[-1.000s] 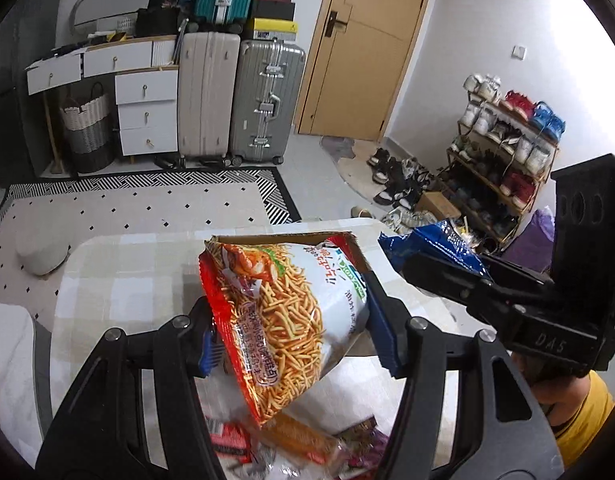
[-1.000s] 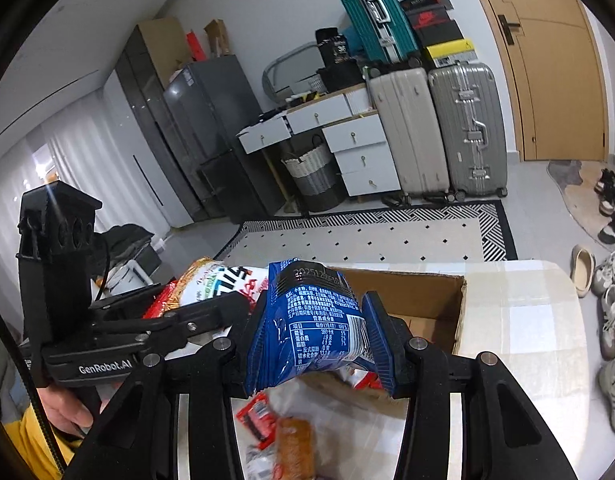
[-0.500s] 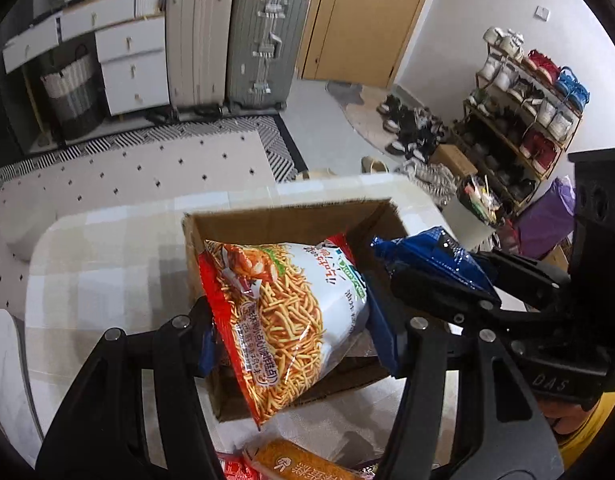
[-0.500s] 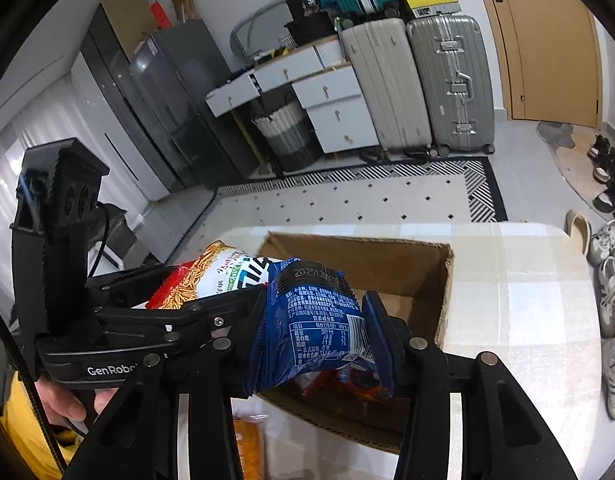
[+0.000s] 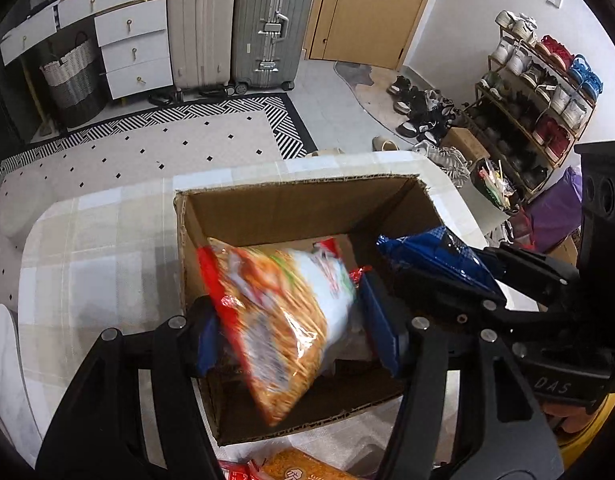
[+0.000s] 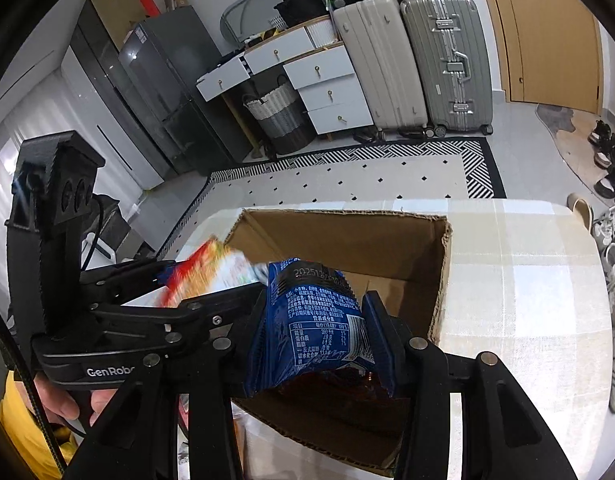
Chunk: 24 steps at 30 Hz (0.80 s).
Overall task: Organize snacks
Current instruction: 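Open both tools to drop the bags into the box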
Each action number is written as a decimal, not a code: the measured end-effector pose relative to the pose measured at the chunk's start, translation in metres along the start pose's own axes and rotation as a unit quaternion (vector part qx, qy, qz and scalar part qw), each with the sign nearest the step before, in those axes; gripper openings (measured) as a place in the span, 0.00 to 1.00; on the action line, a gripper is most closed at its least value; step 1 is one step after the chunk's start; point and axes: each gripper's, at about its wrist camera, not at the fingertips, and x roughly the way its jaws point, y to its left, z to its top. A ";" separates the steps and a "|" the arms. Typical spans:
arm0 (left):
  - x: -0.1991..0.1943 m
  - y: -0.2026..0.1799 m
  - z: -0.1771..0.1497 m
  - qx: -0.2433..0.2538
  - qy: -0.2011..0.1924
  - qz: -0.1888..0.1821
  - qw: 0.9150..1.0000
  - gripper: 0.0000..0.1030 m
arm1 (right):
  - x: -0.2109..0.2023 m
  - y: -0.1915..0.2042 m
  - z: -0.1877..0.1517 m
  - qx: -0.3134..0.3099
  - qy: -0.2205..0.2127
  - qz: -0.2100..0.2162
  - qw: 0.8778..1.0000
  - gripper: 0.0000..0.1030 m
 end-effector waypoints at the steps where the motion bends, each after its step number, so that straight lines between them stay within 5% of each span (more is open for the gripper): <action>1: 0.001 -0.001 -0.003 0.000 0.001 0.006 1.000 0.61 | 0.001 -0.001 -0.001 0.002 0.001 0.001 1.000 0.44; 11: -0.031 0.010 -0.029 -0.009 -0.018 0.022 1.000 0.72 | 0.007 -0.009 -0.004 0.019 0.012 -0.006 1.000 0.44; 24: -0.064 0.024 -0.051 -0.017 -0.016 0.042 0.999 0.75 | 0.008 -0.004 -0.009 0.023 0.029 -0.034 0.999 0.45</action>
